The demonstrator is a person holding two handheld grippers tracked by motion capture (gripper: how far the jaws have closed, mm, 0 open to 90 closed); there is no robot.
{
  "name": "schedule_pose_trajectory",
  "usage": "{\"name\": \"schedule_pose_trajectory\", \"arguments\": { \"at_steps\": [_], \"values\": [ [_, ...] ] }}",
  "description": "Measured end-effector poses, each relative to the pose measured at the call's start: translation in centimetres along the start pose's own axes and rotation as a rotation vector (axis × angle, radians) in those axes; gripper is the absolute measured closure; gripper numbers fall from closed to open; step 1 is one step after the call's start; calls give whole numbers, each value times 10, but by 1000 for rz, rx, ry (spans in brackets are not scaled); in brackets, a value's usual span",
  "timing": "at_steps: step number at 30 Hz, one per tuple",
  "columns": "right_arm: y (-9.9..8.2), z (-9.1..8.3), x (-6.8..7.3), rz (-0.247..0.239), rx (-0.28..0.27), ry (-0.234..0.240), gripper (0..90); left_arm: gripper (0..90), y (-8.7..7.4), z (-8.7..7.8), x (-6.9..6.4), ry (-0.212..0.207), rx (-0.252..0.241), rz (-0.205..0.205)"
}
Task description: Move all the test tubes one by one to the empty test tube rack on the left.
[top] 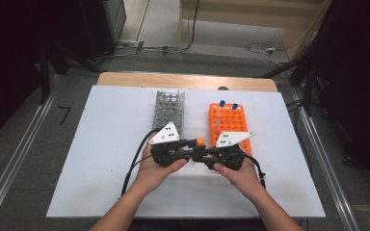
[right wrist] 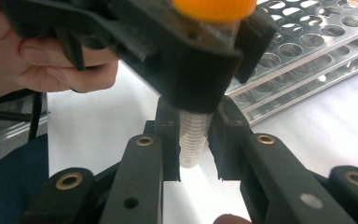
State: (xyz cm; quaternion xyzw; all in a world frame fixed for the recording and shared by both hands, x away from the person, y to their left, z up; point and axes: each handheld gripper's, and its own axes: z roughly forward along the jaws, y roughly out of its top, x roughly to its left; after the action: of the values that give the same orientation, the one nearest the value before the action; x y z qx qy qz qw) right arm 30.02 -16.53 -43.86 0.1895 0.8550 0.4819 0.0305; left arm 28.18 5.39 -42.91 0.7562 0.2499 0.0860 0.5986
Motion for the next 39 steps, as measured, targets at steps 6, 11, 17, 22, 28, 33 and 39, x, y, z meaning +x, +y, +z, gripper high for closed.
{"name": "schedule_pose_trajectory", "arguments": {
  "at_steps": [6,11,17,22,28,33,39],
  "values": [
    [0,-3,-1,-3,-21,-12,654,753,1,-3,7,18,-35,-36],
    [-4,-15,-7,6,-62,-17,517,753,4,-5,15,47,-45,-46],
    [-13,-31,-15,10,-92,-40,280,754,8,-7,23,92,-59,-50],
    [-29,-48,-22,3,-103,-42,59,754,14,-11,34,137,-78,-56],
    [-44,-67,-29,41,-111,-57,0,754,25,-16,51,197,-90,-47],
    [-53,-78,-32,61,-113,-82,0,753,31,-17,65,241,-102,-51],
    [-63,-89,-33,88,-125,-121,0,754,34,-14,82,288,-118,-76]
  ]
}}
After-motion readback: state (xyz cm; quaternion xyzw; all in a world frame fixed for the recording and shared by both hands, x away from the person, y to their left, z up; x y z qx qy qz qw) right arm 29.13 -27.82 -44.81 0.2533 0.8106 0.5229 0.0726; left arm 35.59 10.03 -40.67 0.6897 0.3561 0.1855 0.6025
